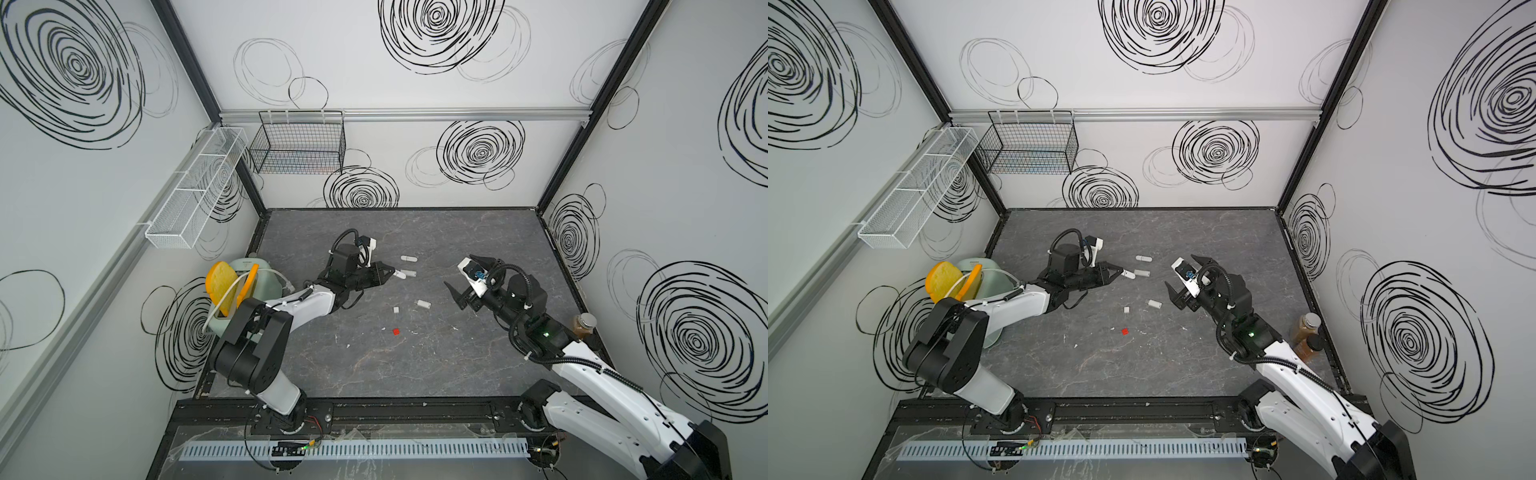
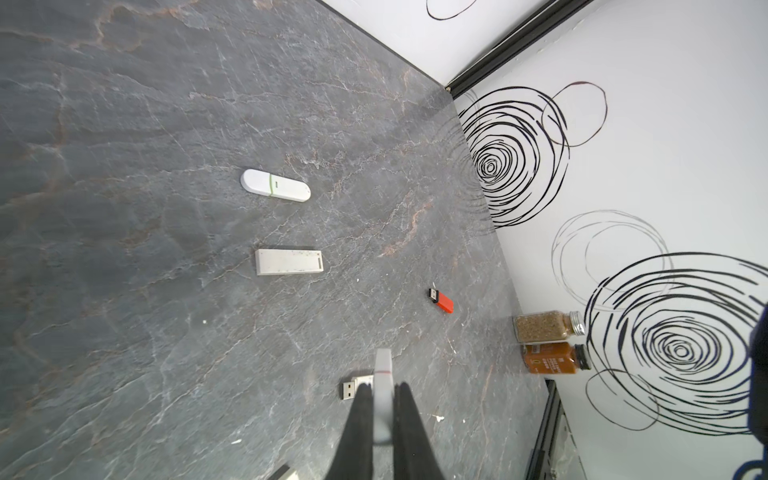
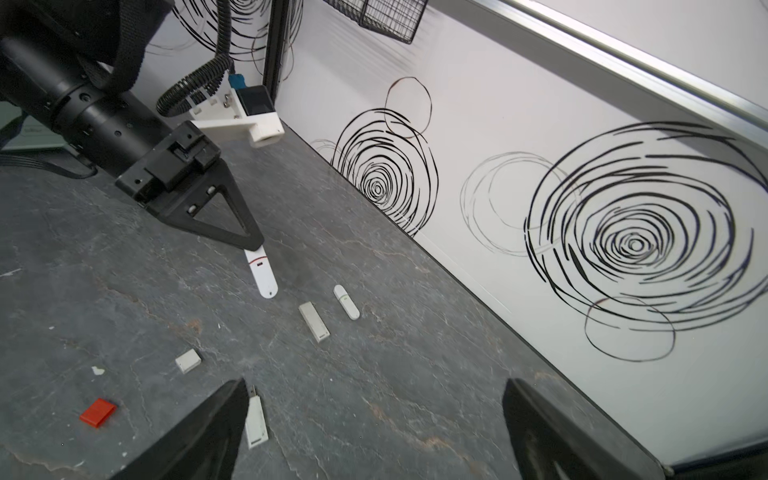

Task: Close the usb drive cover
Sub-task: Place the USB drive at the center of the board.

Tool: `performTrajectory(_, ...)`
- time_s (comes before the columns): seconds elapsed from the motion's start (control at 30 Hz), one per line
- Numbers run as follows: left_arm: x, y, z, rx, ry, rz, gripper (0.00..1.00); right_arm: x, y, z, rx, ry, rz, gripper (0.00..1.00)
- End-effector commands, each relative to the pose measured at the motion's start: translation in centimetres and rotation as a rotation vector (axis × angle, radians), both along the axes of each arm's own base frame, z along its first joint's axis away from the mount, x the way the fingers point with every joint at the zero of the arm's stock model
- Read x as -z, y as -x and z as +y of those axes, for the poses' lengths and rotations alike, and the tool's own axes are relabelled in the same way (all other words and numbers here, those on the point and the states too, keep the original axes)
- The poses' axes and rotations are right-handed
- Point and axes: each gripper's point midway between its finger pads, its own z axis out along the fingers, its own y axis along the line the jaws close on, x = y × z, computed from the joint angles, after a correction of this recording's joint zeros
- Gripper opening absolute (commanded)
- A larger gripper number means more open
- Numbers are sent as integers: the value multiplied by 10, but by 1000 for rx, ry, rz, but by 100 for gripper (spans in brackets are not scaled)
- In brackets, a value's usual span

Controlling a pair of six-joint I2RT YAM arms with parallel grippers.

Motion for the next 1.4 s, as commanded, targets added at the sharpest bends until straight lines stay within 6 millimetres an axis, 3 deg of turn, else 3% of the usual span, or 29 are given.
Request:
performTrajectory(0.0,-12,-7,-14,10,71,-15,0,44,14,-13,8,34,144,99)
performTrajectory(0.1,-2,-8,-19,15,66,0,0,53,22,-19,21,-2,123,99)
performTrajectory(0.33,19,-11,-27,29,53,59,0,51,28,-37,98,-101,17,99)
performTrajectory(0.9,74,-19,-34,34,-8,177,2,55,30,-35,89,-111,-8,99)
performTrajectory(1.37,93,-13,-25,21,-21,223,23,57,31,-37,93,-100,-11,99)
